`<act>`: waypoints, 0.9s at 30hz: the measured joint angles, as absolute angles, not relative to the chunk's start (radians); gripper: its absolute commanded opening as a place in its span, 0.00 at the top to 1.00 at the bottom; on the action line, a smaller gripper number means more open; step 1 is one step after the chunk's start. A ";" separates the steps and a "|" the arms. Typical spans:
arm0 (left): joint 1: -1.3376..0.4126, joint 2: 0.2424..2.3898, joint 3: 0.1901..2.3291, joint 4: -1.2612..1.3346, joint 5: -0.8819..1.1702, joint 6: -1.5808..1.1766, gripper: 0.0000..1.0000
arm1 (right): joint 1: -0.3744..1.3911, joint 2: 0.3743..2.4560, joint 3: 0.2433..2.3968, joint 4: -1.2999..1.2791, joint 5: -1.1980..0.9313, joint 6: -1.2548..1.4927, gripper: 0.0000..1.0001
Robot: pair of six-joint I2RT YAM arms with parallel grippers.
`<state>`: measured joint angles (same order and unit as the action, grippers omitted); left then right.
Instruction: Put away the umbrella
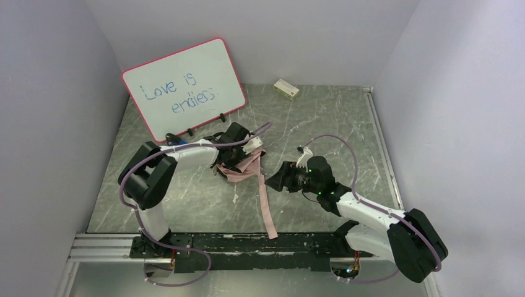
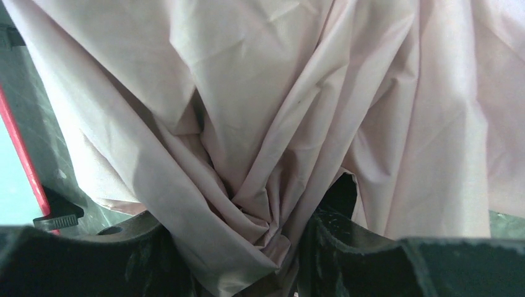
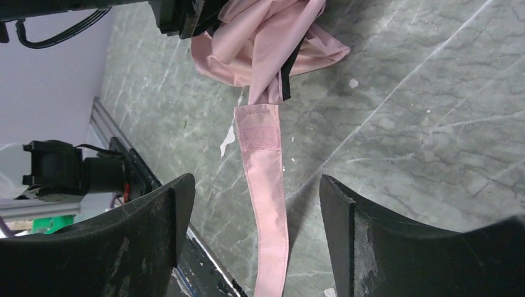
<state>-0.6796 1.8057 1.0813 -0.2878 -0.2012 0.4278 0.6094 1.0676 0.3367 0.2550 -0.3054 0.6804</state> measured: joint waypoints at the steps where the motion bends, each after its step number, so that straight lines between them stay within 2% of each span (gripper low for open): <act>1: -0.683 1.803 1.076 -0.280 -0.207 0.428 0.95 | 0.602 1.070 0.322 0.282 -0.319 0.685 0.23; 12: -0.709 1.785 1.035 -0.226 -0.251 0.426 0.95 | 0.571 1.169 0.255 0.477 -0.423 0.719 0.25; 27: -0.744 1.791 1.034 -0.222 -0.307 0.427 0.95 | 0.569 1.230 0.257 0.502 -0.451 0.649 0.27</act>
